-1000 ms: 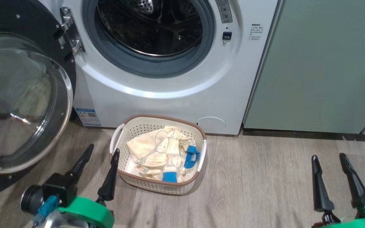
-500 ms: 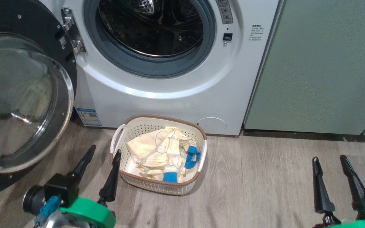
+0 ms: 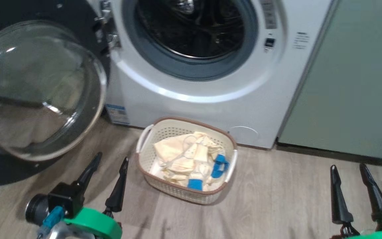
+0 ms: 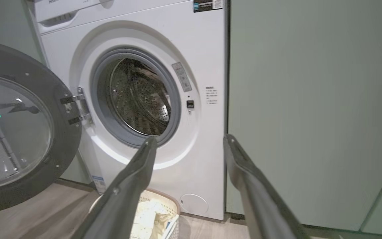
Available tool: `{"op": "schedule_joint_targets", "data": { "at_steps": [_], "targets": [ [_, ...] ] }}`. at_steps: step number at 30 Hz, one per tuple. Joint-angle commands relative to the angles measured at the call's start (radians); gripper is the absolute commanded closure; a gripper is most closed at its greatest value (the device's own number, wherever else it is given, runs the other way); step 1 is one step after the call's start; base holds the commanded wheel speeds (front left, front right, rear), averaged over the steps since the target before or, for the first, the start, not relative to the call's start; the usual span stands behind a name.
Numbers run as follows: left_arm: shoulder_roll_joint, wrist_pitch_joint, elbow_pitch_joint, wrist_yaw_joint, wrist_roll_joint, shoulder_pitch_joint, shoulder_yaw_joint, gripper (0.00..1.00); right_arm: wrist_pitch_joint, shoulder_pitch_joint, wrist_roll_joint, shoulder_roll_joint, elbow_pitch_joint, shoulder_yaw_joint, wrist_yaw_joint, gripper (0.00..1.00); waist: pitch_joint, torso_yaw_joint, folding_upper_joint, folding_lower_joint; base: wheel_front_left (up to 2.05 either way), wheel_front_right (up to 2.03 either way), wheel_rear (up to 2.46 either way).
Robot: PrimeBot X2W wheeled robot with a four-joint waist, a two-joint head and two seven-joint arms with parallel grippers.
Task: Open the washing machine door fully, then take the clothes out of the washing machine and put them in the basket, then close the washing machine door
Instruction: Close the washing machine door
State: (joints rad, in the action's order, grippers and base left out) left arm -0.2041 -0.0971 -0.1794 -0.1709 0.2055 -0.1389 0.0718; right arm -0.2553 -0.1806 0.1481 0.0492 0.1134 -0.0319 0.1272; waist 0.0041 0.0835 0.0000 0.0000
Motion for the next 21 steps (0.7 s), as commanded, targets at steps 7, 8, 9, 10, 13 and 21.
{"op": "schedule_joint_targets", "data": {
  "at_steps": [7,8,9,10,13,21],
  "targets": [
    [-0.010,-0.010,-0.031,-0.008,0.009,0.051,-0.025,0.00,-0.006,0.012,-0.002,0.013,0.032,-0.020,0.003,0.00,-0.009,0.181,0.0000,0.0000,0.00,0.00,0.00],
    [-0.010,-0.010,-0.030,-0.009,0.009,0.049,-0.026,0.00,-0.006,0.012,-0.002,0.014,0.031,-0.022,0.003,0.00,-0.011,0.204,0.0000,0.0000,0.00,0.00,0.00],
    [-0.011,-0.010,-0.030,-0.010,0.009,0.048,-0.025,0.00,-0.006,0.011,-0.001,0.014,0.031,-0.023,0.003,0.00,-0.012,0.229,0.0000,0.0000,0.00,0.00,0.00],
    [-0.011,-0.010,-0.029,-0.011,0.010,0.047,-0.025,0.00,-0.006,0.011,-0.001,0.014,0.030,-0.025,0.003,0.00,-0.015,0.252,0.0000,0.0000,0.00,0.00,0.00],
    [-0.012,-0.010,-0.030,-0.014,0.011,0.043,-0.025,0.00,-0.006,0.011,0.001,0.015,0.027,-0.030,0.003,0.00,-0.021,0.318,0.0000,0.0000,0.00,0.00,0.00],
    [-0.016,-0.011,-0.042,-0.026,0.018,0.027,-0.036,0.00,-0.006,0.028,0.007,0.015,0.015,-0.063,0.003,0.00,-0.021,0.431,0.0000,0.0000,0.00,0.00,0.00]
  ]
}}
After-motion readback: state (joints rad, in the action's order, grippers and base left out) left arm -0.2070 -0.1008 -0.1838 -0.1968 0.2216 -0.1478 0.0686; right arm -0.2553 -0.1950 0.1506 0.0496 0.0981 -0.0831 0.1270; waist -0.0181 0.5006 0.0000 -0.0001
